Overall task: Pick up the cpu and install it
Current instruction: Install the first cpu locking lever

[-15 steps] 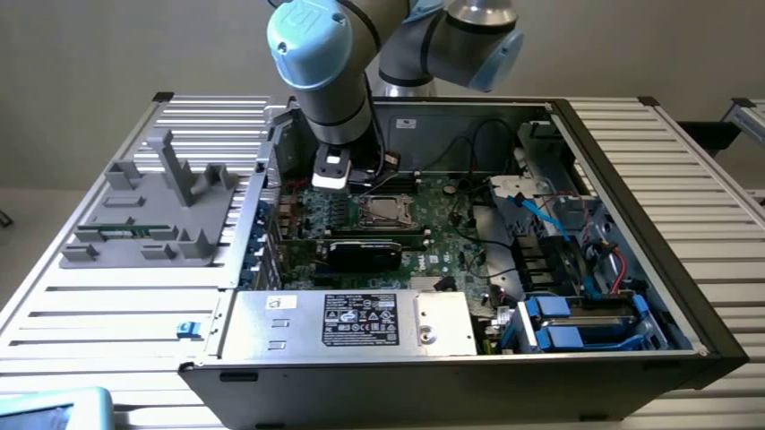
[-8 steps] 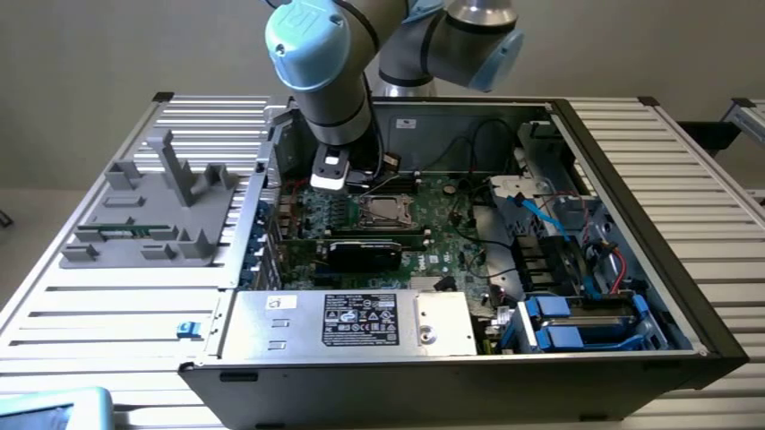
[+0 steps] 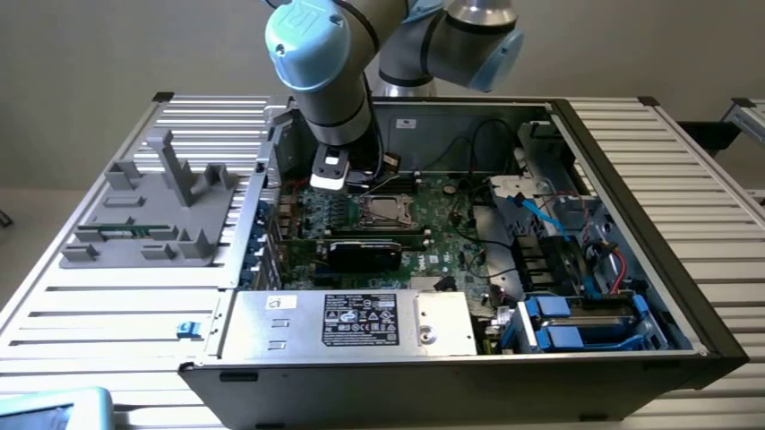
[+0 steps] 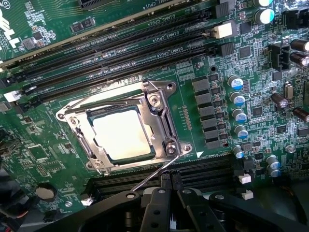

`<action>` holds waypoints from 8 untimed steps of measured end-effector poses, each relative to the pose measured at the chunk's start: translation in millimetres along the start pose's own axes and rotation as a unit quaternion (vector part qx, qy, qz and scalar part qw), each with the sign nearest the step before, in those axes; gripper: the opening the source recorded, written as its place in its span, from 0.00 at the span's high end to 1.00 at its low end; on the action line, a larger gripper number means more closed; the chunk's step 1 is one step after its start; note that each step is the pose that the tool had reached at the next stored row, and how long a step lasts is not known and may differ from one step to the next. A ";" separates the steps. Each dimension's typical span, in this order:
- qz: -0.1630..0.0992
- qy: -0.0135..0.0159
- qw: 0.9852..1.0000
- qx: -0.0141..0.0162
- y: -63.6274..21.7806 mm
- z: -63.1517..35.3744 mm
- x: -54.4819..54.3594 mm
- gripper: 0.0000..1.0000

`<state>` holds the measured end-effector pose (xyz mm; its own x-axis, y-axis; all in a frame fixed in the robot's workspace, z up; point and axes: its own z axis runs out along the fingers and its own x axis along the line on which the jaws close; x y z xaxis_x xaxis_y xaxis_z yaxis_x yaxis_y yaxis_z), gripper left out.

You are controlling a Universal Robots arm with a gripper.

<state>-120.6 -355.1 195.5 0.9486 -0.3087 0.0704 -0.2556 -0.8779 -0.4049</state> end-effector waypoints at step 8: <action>0.002 0.000 1.000 0.000 0.1 0.3 0.0 0.89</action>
<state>-120.6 -355.1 195.2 0.9477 -0.3115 0.0695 -0.2587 -0.8771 -0.4047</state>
